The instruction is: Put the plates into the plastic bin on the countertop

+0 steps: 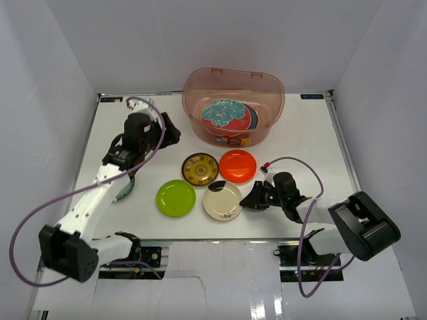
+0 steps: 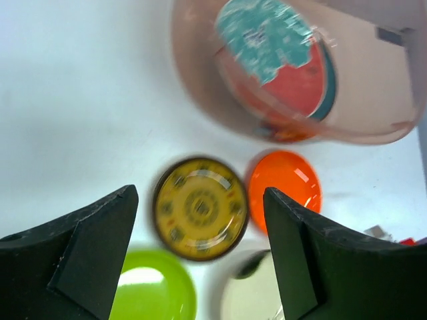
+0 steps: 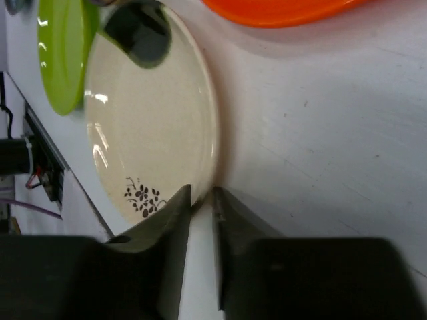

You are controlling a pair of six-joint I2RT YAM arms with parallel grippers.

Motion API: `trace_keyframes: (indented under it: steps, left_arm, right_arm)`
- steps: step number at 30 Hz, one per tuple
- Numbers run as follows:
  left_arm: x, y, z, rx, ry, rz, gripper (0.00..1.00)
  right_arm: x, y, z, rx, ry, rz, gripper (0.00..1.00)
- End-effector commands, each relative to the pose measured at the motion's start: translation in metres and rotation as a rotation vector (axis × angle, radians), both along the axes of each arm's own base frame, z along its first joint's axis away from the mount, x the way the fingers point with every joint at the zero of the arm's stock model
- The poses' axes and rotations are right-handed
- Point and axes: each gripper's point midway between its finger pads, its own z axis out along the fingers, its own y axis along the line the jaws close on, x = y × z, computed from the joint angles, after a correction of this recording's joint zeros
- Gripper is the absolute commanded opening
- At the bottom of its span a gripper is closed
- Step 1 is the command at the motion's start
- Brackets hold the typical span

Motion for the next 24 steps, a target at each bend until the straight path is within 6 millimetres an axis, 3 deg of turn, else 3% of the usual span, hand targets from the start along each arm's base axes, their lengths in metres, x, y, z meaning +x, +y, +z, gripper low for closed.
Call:
trace_keyframes:
  steps: [1, 2, 5, 7, 9, 10, 12, 13, 14, 17, 19, 20, 21, 22, 23, 24]
  left_arm:
    - [-0.059, 0.049, -0.077, 0.073, 0.236, 0.193, 0.86]
    - [-0.071, 0.056, -0.089, 0.082, 0.276, 0.226, 0.86]
    - [-0.115, 0.074, -0.130, 0.053, 0.444, 0.353, 0.83]
    - [-0.140, 0.081, -0.148, 0.036, 0.524, 0.414, 0.82]
    - [-0.151, 0.082, -0.156, -0.014, 0.555, 0.465, 0.83]
    - [-0.156, 0.083, -0.156, -0.043, 0.549, 0.481, 0.83]
    - [-0.166, 0.084, -0.169, -0.082, 0.577, 0.519, 0.84]
    - [-0.169, 0.085, -0.170, -0.104, 0.570, 0.534, 0.84]
    - [-0.174, 0.085, -0.179, -0.121, 0.587, 0.550, 0.84]
    - [-0.184, 0.083, -0.193, -0.157, 0.606, 0.545, 0.84]
    - [-0.186, 0.077, -0.201, -0.182, 0.615, 0.520, 0.85]
    - [-0.194, 0.078, -0.214, -0.170, 0.646, 0.520, 0.85]
    - [-0.194, 0.073, -0.218, -0.185, 0.654, 0.501, 0.85]
    - [-0.195, 0.071, -0.223, -0.187, 0.665, 0.493, 0.85]
    - [-0.197, 0.070, -0.233, -0.184, 0.684, 0.492, 0.85]
    - [-0.199, 0.070, -0.238, -0.181, 0.696, 0.489, 0.85]
  right_arm:
    - [0.005, 0.016, 0.013, 0.077, -0.013, 0.013, 0.15]
    - [0.004, 0.016, 0.013, 0.078, -0.015, 0.012, 0.08]
    - [0.000, 0.014, 0.029, 0.098, -0.059, 0.012, 0.08]
    - [0.000, 0.013, 0.059, 0.127, -0.135, 0.022, 0.08]
    - [0.003, 0.007, 0.093, 0.137, -0.227, -0.005, 0.08]
    - [0.008, 0.004, 0.109, 0.135, -0.280, -0.020, 0.08]
    - [0.029, -0.001, 0.169, 0.160, -0.433, -0.097, 0.08]
    - [0.037, -0.005, 0.179, 0.124, -0.474, -0.118, 0.08]
    - [0.054, -0.006, 0.210, 0.127, -0.536, -0.168, 0.08]
    - [0.086, -0.007, 0.244, 0.089, -0.615, -0.215, 0.08]
    - [0.129, -0.013, 0.267, 0.044, -0.663, -0.324, 0.08]
    - [0.144, -0.017, 0.272, 0.010, -0.689, -0.350, 0.08]
    - [0.175, -0.021, 0.277, -0.027, -0.688, -0.405, 0.08]
    - [0.192, -0.027, 0.278, -0.049, -0.683, -0.442, 0.08]
    - [0.213, -0.023, 0.261, -0.074, -0.639, -0.440, 0.08]
    - [0.231, -0.027, 0.277, -0.065, -0.663, -0.469, 0.08]
